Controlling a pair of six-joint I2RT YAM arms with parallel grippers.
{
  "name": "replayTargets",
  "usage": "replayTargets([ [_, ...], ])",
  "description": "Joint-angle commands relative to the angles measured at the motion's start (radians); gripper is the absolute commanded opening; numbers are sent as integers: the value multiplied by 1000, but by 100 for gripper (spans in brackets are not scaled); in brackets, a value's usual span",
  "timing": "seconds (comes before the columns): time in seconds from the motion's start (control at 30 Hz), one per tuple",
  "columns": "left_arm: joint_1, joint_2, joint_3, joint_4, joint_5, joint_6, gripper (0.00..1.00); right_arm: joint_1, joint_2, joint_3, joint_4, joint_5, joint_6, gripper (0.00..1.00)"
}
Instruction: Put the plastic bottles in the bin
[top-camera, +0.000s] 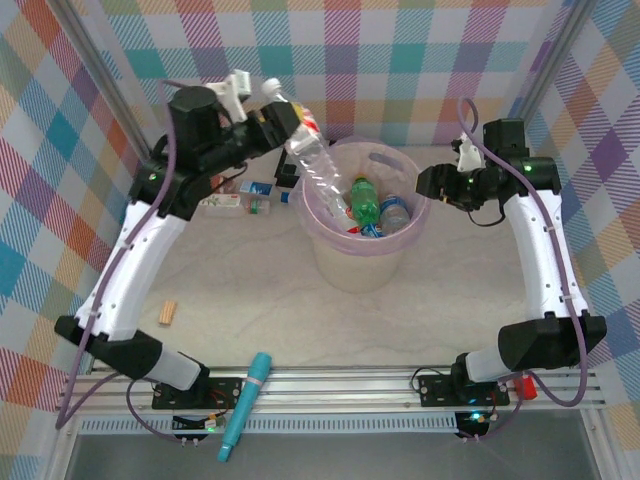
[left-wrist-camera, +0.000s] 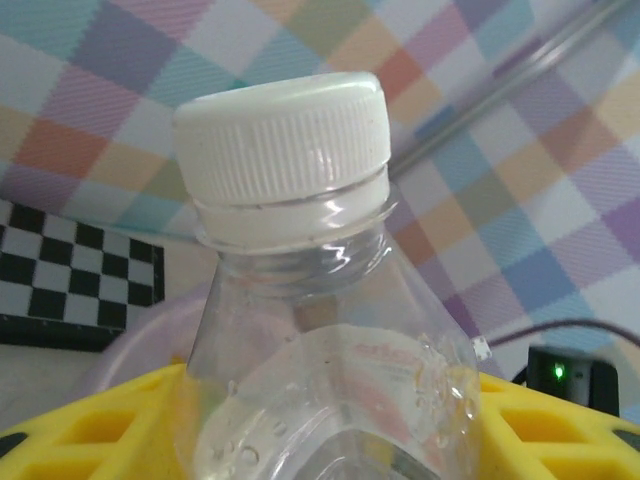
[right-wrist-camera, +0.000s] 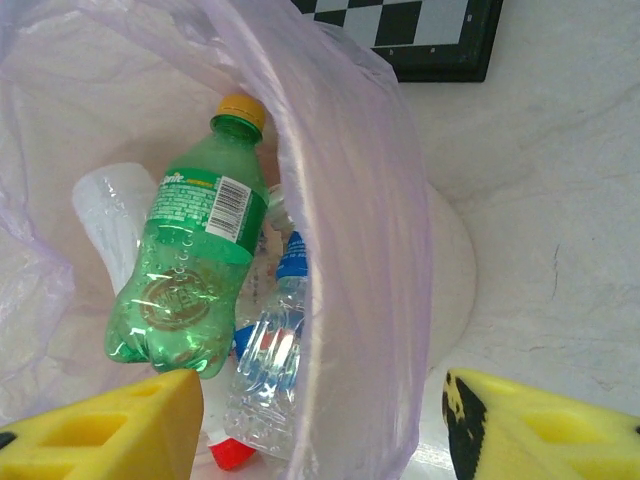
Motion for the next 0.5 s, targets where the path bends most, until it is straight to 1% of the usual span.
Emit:
replayTargets([
  [0.0,-56,60,60,-62,18,67,45,-8,4,-5,34,-53,11,64],
  [0.13,-116,148,120,-108,-48,115,45,-9,-2,-10,42,-55,8,64],
  [0.3,-159,272,232,-221,-115,206,45,-10,-2,-19,44,-59,3,64],
  [0.47,-186,336,255,-225,-120,229,45,-10,2,-29,47,-61,-1,64],
])
